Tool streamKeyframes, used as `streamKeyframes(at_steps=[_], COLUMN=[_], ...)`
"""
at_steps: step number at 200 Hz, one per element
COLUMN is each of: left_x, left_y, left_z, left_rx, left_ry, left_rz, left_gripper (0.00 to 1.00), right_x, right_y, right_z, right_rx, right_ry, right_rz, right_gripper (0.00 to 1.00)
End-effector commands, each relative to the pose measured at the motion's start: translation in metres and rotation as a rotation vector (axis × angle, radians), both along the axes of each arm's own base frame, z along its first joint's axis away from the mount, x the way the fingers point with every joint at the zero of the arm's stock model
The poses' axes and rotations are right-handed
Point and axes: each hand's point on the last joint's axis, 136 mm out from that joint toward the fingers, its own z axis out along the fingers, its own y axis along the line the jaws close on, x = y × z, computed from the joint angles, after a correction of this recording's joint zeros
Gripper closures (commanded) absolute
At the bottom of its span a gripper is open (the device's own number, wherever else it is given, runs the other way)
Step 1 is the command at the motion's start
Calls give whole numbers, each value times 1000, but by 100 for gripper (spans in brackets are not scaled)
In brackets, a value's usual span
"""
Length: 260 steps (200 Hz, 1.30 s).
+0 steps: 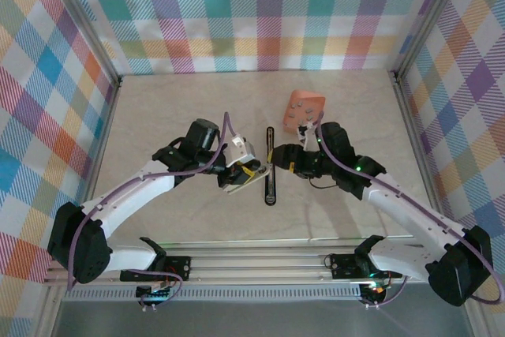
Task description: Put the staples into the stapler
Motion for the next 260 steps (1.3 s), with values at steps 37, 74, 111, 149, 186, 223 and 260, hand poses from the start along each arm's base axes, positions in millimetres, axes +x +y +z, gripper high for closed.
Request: streamKeyframes(at_steps=[37, 74, 111, 149, 186, 223, 260], left_x=[-4, -4, -5, -5, -4, 6, 11], left_y=[-3, -5, -6, -7, -9, -9, -7], left_z=[13, 18, 23, 29, 44, 78, 106], left_rx=[-35, -50, -65, -82, -125, -259, -349], left_ry=[-20, -27, -37, -45, -57, -68, -99], left_rz=[-39, -51, -60, -59, -46, 0, 24], left_gripper=[100, 100, 100, 100, 100, 100, 100], right_x=[-6, -5, -4, -4, -5, -13, -19], right_y=[0, 11, 25, 26, 13, -4, -8], right_z=[-12, -30, -33, -51, -82, -126, -147], right_rx=[8, -13, 37, 9, -69, -131, -146], right_ry=[58, 141, 159, 211, 268, 343, 374], right_rz=[79, 112, 154, 150, 80, 3, -18], right_gripper=[39, 48, 48, 54, 63, 69, 70])
